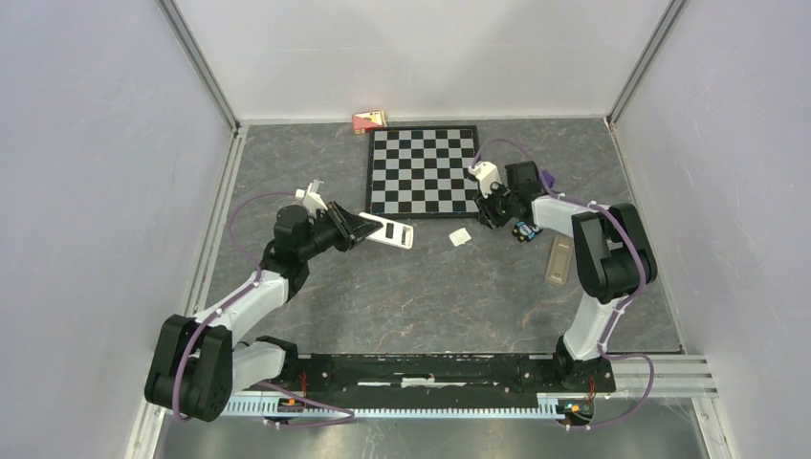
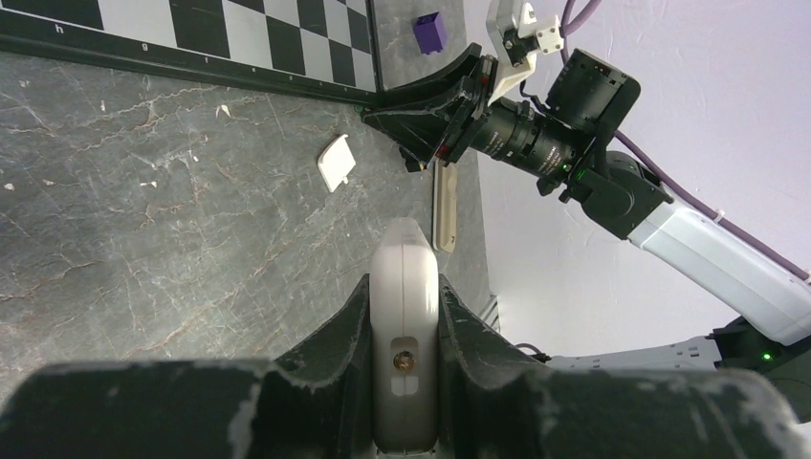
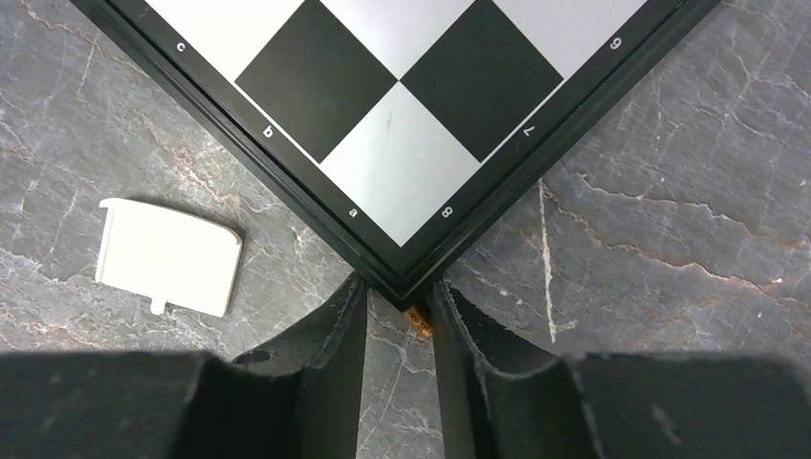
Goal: Load the batteries into the remote control
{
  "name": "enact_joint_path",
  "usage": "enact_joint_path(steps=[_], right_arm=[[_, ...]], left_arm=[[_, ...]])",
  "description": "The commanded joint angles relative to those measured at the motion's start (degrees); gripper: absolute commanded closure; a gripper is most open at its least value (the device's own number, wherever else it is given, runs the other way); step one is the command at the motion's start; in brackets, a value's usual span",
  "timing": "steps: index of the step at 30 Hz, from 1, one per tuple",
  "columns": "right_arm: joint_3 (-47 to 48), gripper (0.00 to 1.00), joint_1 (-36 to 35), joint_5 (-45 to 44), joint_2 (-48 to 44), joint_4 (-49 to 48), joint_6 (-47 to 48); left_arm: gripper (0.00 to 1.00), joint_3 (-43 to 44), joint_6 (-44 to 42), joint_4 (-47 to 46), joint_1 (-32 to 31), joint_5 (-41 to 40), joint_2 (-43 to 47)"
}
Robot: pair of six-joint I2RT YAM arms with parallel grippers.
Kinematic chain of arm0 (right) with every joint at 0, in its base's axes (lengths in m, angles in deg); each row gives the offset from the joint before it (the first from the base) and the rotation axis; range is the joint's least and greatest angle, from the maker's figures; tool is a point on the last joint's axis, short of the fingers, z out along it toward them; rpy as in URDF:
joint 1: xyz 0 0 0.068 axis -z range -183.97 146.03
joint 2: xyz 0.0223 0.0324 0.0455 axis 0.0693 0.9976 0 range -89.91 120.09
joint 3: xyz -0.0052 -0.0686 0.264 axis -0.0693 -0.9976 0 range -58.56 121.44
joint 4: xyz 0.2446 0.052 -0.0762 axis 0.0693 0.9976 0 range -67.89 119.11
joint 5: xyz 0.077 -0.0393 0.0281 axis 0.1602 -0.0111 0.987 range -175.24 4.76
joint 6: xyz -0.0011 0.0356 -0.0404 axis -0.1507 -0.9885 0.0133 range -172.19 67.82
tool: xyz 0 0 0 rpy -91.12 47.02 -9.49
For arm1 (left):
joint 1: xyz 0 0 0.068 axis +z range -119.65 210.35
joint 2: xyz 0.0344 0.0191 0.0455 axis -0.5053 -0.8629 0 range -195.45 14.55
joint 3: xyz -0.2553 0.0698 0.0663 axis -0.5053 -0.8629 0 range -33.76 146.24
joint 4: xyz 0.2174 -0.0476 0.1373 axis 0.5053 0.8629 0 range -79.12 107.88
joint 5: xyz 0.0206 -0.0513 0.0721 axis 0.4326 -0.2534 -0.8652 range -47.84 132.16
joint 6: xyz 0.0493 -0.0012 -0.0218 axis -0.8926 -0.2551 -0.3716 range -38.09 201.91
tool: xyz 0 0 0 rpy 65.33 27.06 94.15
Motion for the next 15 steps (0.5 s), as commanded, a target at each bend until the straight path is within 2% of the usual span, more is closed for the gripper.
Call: enact_joint_path(steps=[1,8,15], right_arm=[[2.2,0.67,0.0,0.5,2.2,4.7,-1.9],[0.0,0.7,0.1,-5.1,0.6,7.0,-7.3],[-0.2,0.81,-0.5,-9.2,-1.4,12.7,-7.1]], left_arm=[[0.98,1.5,-2.4,-2.4,0.3,1.6,-0.1],[0.98,0.6,-2.5,-2.6,0.3,1.6,1.0],[0.98,0.1,-2.6,-2.6,0.4,1.7,1.8]])
